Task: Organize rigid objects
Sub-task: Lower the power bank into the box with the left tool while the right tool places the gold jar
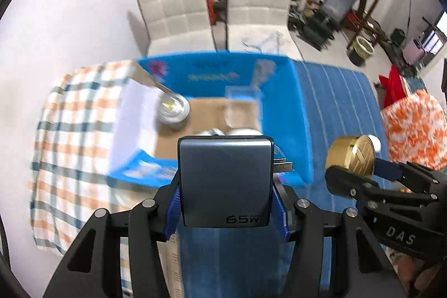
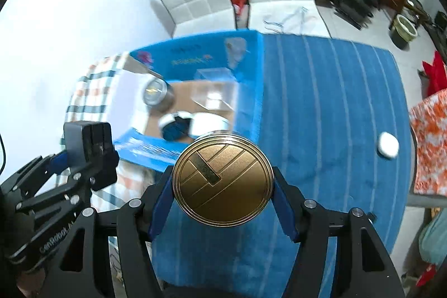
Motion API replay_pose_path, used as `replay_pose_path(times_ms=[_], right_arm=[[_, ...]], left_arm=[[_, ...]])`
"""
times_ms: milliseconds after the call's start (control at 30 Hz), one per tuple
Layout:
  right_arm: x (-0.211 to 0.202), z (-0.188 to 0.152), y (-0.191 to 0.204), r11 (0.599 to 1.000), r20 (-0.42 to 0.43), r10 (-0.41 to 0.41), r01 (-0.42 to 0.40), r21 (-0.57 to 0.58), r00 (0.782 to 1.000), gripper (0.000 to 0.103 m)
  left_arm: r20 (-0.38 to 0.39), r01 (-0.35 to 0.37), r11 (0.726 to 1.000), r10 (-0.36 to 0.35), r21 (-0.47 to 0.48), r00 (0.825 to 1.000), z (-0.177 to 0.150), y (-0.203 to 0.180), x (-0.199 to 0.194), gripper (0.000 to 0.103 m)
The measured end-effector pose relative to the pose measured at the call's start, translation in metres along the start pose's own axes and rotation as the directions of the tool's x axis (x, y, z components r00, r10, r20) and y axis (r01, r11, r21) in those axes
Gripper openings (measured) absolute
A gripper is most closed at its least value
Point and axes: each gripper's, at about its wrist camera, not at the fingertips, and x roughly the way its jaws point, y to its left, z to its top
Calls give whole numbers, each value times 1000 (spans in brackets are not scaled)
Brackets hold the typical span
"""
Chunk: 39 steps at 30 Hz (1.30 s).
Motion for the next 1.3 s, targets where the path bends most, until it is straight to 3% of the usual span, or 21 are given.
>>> replay_pose_path(times_ms=[267,467,833,1100,1300], right_arm=[[51,22,39,998,-49,3,0,55,999,67],[129,20,35,990,-179,-11,35,134,984,67],[214,26,46,981,-279,-102,143,131,955,67],[238,33,53,974,-270,-165,200,110,949,67],[248,35,58,973,-274,-181,213,94,945,67]], left_arm=[[-7,-37,999,37,-5,999,25,70,26,51],[-155,-15,1000,13,-11,988,26,100,101,51],[-329,14,999,-2,34,944,12,105,195,51],[-389,20,999,-7,30,921,1,108,222,51],[-383,20,999,-8,26,924,0,110,222,51]])
